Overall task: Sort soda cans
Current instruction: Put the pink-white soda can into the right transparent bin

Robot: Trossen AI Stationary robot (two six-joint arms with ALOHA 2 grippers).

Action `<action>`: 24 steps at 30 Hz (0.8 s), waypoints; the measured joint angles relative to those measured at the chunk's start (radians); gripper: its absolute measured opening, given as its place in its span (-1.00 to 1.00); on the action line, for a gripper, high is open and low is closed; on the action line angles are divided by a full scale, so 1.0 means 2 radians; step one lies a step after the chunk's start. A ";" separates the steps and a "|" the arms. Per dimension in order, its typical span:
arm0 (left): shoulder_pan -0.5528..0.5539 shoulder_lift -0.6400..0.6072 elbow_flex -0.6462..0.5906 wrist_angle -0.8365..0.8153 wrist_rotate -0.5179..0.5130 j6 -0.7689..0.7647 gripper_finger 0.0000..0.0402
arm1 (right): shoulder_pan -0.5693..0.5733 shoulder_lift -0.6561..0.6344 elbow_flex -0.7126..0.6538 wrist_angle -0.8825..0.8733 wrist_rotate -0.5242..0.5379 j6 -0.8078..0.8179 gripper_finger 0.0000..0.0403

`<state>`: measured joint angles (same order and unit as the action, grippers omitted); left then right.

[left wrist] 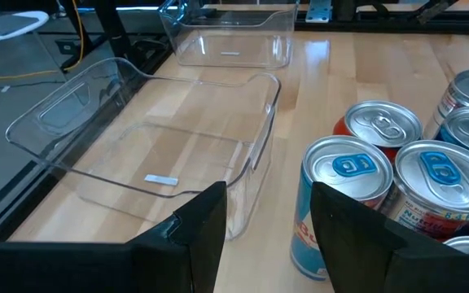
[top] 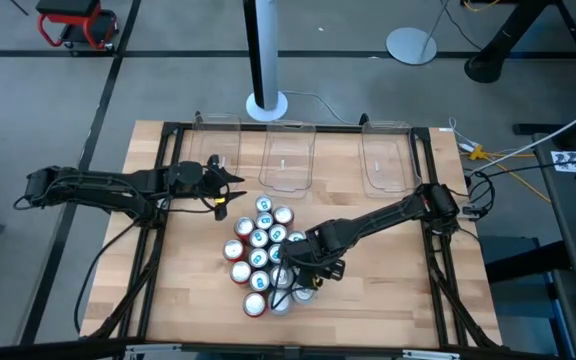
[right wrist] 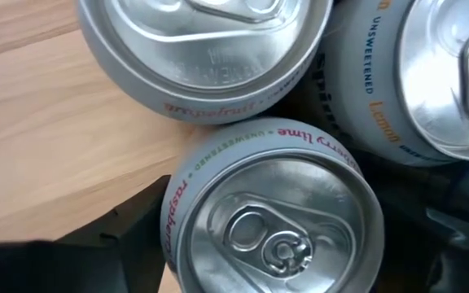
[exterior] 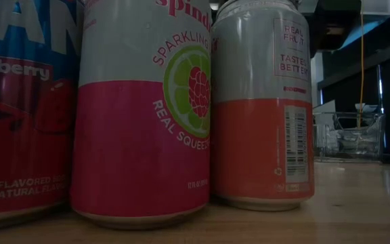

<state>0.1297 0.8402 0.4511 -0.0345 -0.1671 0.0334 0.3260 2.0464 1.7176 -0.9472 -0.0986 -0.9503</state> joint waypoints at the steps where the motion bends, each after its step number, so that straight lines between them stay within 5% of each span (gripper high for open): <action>1: 0.000 0.000 0.000 0.000 0.000 0.000 -0.16 | 0.000 0.000 0.000 -0.003 0.000 0.000 0.53; 24: 0.000 0.000 0.000 -0.002 0.000 0.003 -0.16 | 0.001 -0.063 -0.001 -0.135 0.107 0.067 0.51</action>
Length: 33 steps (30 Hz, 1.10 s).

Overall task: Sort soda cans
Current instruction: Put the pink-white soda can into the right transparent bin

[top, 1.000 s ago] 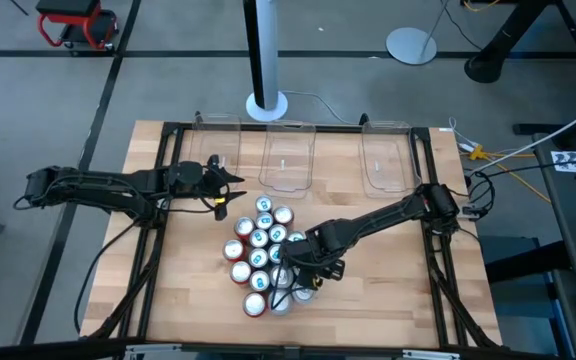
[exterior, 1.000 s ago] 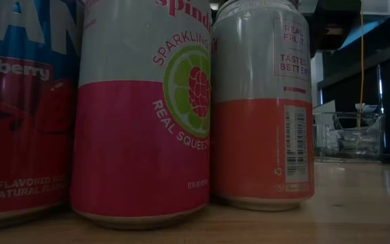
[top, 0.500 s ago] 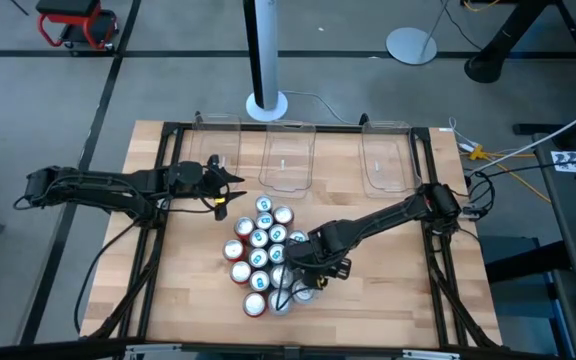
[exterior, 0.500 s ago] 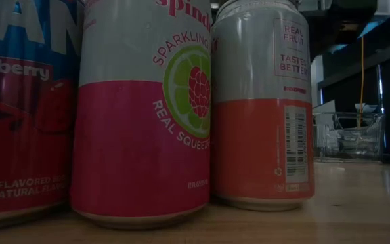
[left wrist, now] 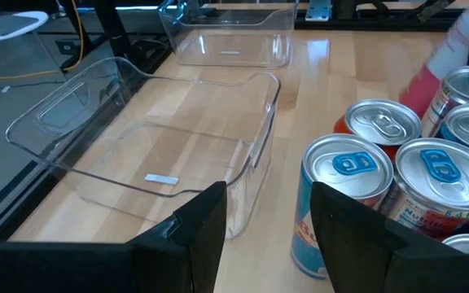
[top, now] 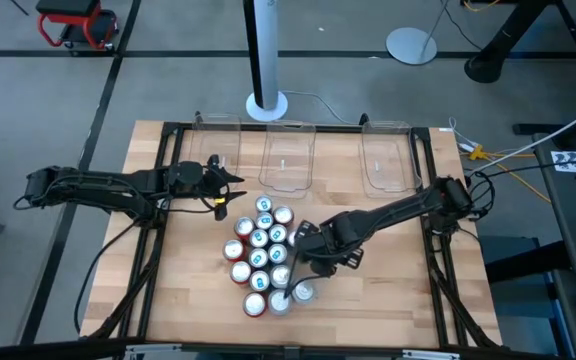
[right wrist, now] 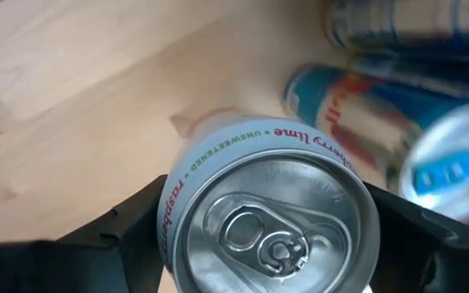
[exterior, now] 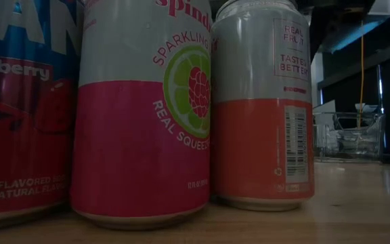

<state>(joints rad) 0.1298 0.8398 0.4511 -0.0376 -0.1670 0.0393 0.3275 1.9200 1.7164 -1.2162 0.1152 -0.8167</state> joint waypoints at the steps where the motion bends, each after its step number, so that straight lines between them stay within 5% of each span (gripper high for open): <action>1: 0.000 0.000 0.000 0.000 0.000 0.000 -0.16 | 0.000 -0.004 -0.002 -0.002 0.003 0.003 0.51; 17: 0.000 0.000 0.000 0.004 0.000 0.001 -0.16 | -0.033 -0.155 -0.128 -0.010 0.086 0.053 0.51; 33: 0.000 0.000 0.000 0.006 0.000 0.001 -0.16 | -0.319 -0.273 -0.156 -0.021 0.140 -0.042 0.51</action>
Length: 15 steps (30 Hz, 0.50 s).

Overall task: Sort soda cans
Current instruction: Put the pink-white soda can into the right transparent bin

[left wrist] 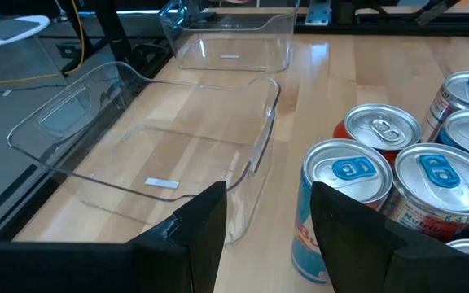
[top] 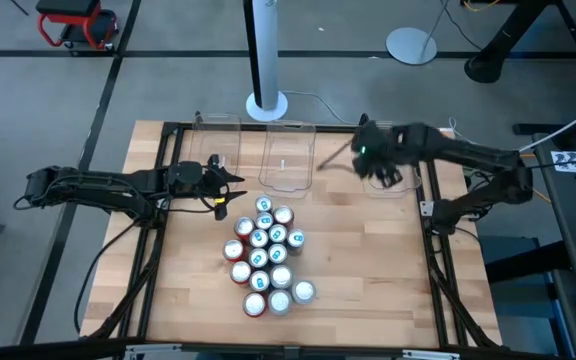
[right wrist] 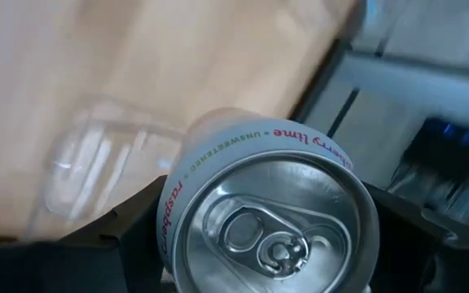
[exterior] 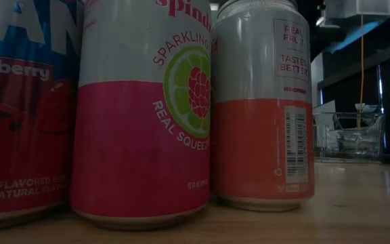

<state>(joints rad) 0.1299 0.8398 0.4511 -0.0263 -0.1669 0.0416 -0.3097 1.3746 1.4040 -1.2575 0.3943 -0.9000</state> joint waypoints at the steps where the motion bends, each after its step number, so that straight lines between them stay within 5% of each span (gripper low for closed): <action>1: 0.000 0.000 0.000 0.000 0.000 0.000 -0.16 | -0.020 0.000 0.000 0.000 0.000 -0.005 0.51; 15: 0.000 0.000 0.000 -0.008 0.000 0.000 -0.16 | -0.244 0.001 -0.073 0.111 -0.074 -0.004 0.51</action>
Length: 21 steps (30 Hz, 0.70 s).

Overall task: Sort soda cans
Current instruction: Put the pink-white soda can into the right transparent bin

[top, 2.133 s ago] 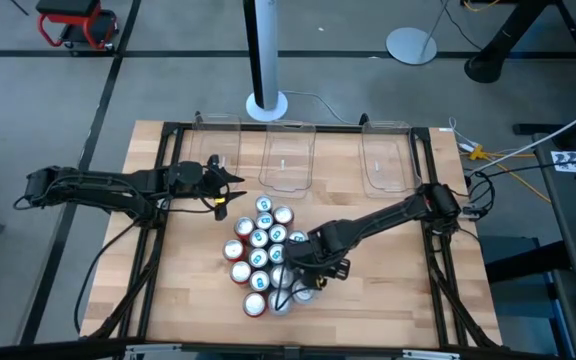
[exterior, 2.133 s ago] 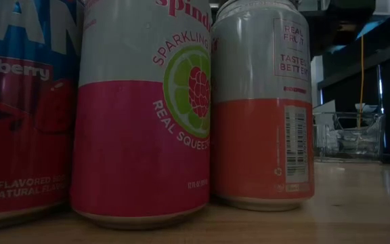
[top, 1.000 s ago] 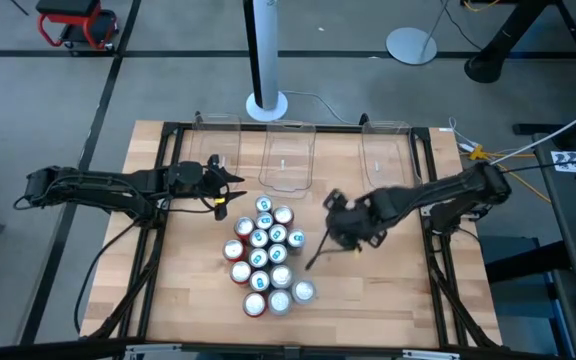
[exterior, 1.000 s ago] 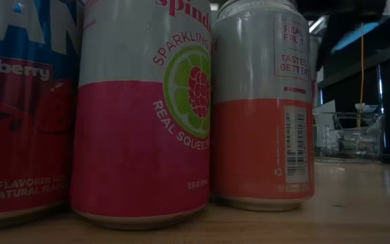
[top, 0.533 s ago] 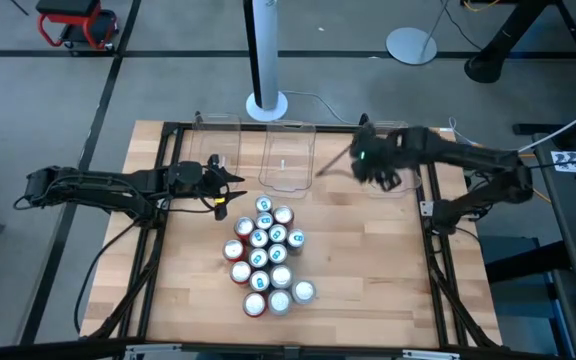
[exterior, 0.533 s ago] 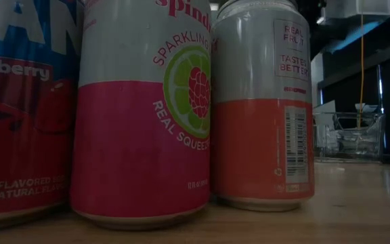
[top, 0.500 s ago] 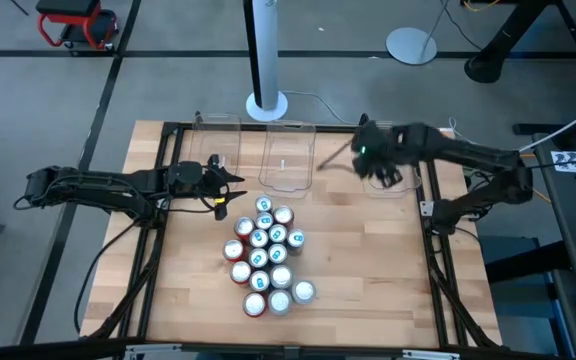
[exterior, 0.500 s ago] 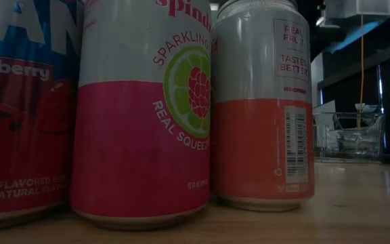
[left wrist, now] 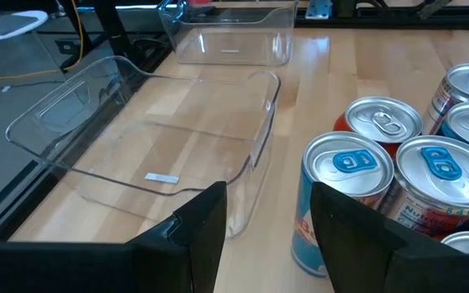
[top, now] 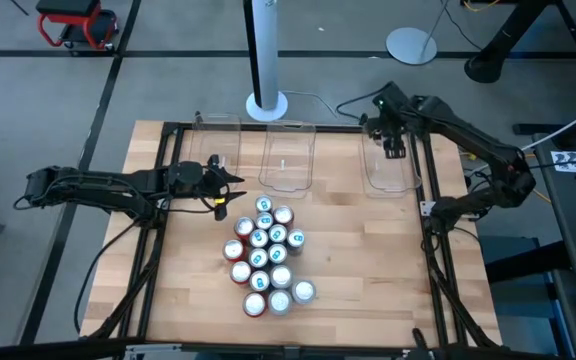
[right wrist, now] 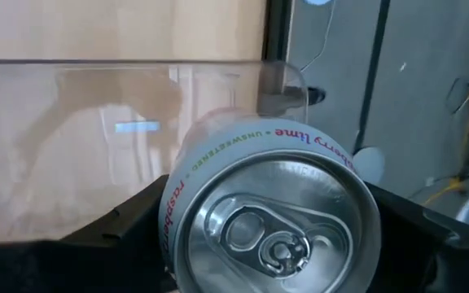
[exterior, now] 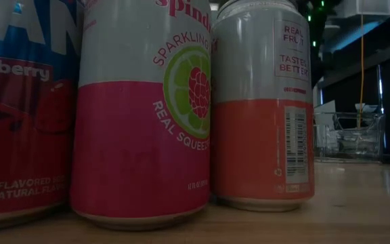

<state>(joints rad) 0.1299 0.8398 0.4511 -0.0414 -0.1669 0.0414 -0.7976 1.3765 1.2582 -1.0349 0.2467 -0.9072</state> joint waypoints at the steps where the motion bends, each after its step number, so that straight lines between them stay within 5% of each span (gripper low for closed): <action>1: 0.000 0.000 0.000 0.000 0.000 0.000 -0.16 | -0.010 0.001 -0.014 0.017 -0.002 0.007 0.51; 12: 0.000 0.000 0.000 0.011 0.000 0.004 -0.16 | -0.093 0.001 -0.115 0.101 -0.019 0.010 0.51; 21: 0.000 0.000 0.000 0.012 0.000 0.004 -0.16 | -0.103 0.001 -0.138 0.153 -0.014 0.012 0.51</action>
<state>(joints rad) 0.1295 0.8398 0.4511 -0.0166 -0.1673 0.0501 -1.0027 1.3777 0.9829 -0.7295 0.2183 -0.8841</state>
